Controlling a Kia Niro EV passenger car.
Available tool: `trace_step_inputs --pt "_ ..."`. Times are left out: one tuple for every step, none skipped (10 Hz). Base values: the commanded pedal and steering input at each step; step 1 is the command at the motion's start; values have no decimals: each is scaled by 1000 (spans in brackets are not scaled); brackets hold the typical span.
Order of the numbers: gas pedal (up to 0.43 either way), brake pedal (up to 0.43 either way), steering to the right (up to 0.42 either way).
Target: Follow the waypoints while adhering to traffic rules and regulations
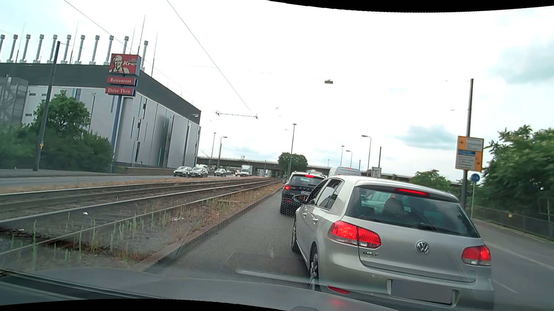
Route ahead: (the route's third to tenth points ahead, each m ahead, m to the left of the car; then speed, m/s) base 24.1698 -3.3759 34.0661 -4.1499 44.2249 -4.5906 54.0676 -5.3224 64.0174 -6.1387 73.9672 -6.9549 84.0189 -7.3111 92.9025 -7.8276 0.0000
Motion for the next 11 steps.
trace_step_inputs --pt "0 244 1" --pt "0 250 1" --pt "0 244 1" --pt "0 244 1" --pt "0 244 1" --pt "0 244 1" --pt "0 244 1" --pt "0 244 1" --pt "0 244 1" --pt "0 244 1" --pt "0 244 1"
